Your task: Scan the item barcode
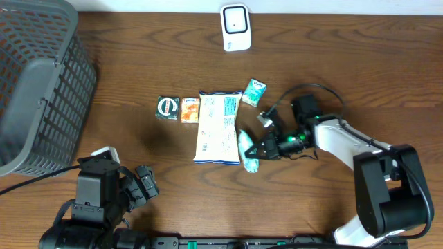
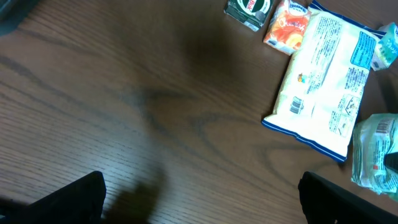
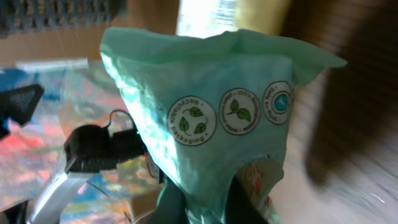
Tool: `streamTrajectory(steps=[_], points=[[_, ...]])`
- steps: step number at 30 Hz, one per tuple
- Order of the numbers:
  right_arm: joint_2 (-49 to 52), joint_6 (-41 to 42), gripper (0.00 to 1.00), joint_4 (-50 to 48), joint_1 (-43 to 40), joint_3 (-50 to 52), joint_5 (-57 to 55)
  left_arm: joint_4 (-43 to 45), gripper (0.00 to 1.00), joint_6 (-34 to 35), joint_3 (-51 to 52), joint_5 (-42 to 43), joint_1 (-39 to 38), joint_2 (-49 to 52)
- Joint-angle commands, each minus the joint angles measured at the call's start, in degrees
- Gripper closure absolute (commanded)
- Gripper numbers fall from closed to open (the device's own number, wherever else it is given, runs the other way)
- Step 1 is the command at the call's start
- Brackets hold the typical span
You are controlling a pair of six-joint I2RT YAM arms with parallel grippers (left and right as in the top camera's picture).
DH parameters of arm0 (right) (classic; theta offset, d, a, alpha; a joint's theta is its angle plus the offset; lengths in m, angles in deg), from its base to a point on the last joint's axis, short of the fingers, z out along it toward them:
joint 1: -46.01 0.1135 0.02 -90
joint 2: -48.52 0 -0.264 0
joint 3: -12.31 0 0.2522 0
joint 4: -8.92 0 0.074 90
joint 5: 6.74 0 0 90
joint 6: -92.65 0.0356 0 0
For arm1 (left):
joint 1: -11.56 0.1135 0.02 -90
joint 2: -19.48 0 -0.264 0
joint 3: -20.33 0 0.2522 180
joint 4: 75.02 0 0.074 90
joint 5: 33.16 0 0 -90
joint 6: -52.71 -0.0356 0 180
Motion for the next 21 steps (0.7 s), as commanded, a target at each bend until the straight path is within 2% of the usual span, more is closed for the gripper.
streamTrajectory(steps=[1, 3, 12, 17, 21], points=[[0.11, 3.76, 0.79, -0.22, -3.50, 0.90, -1.81, -0.17, 0.02, -0.11, 0.13, -0.50, 0.13, -0.24], [0.11, 4.13, 0.74, 0.11, -5.01, 0.90, -3.30, -0.17, 0.02, -0.11, 0.13, -0.50, 0.13, -0.24], [0.11, 6.34, 0.70, 9.60, -10.16, -1.44, -21.40, -0.17, 0.02, -0.11, 0.13, -0.50, 0.13, -0.24], [0.11, 1.88, 0.70, 20.46, -10.38, -8.17, -23.82, -0.17, 0.02, -0.11, 0.13, -0.50, 0.13, -0.24], [0.11, 1.36, 0.67, 24.09, -9.31, -12.15, -23.78, -0.17, 0.02, -0.11, 0.13, -0.50, 0.13, -0.24]])
